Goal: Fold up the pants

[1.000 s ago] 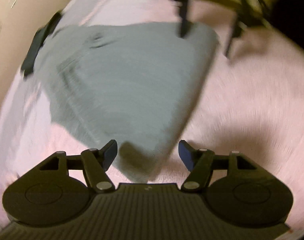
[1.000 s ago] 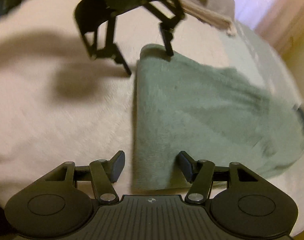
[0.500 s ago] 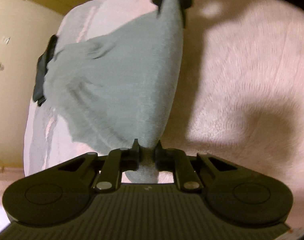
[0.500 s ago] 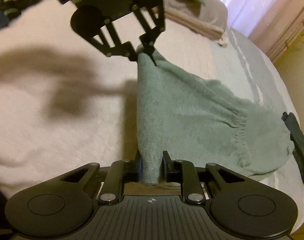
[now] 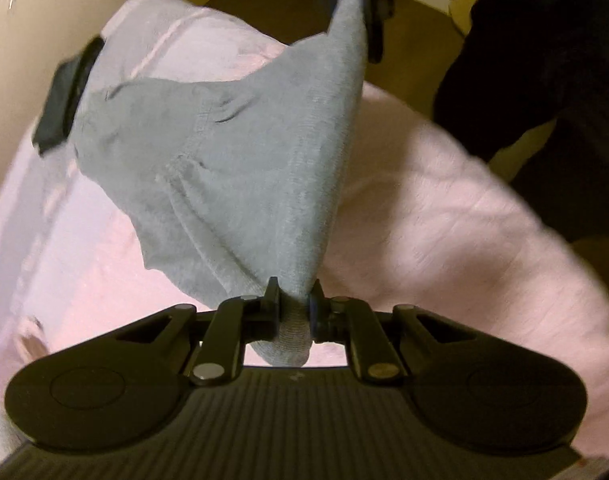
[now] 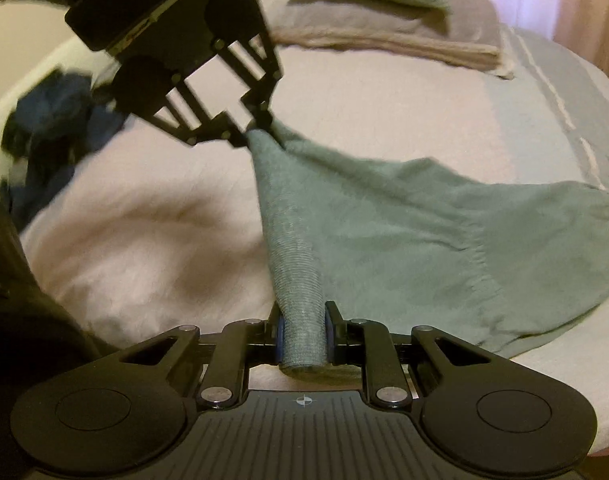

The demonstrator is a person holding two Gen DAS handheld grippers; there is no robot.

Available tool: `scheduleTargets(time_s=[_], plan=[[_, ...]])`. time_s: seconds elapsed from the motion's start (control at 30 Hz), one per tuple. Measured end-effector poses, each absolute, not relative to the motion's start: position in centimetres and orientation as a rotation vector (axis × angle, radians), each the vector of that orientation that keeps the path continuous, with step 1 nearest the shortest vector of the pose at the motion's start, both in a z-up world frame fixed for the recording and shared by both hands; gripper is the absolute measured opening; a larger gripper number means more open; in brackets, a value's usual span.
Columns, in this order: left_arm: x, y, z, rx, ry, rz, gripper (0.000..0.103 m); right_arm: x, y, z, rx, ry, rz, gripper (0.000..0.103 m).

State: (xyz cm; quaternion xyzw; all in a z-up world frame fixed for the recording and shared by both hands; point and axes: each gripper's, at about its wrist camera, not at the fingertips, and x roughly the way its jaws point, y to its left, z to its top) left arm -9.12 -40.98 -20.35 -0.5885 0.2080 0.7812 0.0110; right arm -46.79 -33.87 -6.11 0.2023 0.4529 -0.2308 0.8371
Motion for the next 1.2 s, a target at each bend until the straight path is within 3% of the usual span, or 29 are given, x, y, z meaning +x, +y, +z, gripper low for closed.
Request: scheduleTargets(time_s=[0.2,0.47,0.8,1.03,1.2], plan=[[-15.3,-48.8,-14.8,-1.862,0.408,2.466,0.009,-53.1,-43.0,-2.2,0.49,0.865,-0.588,0.016],[-28.3,-64.0,-10.5,-1.89,0.26,2.441,0.011,-63.9,-58.4,-2.3,0.694,0.728,-0.633,0.016],[-41.7,-81.9,-17.9,-1.963,-0.049,2.465,0.012,-74.3,-74.4,-12.1,1.033,0.631,-0.716,0.016],[-44.9,-87.6,-25.2,-2.029,-0.258,2.445,0.014,-78.1,-77.1,-16.8,1.206,0.546,-0.733,0.016],[-44.6,-89.2,-25.2,-1.989,-0.377,2.472,0.014,-79.2,-77.8,-17.3,1.247,0.483,-0.733,0.016]])
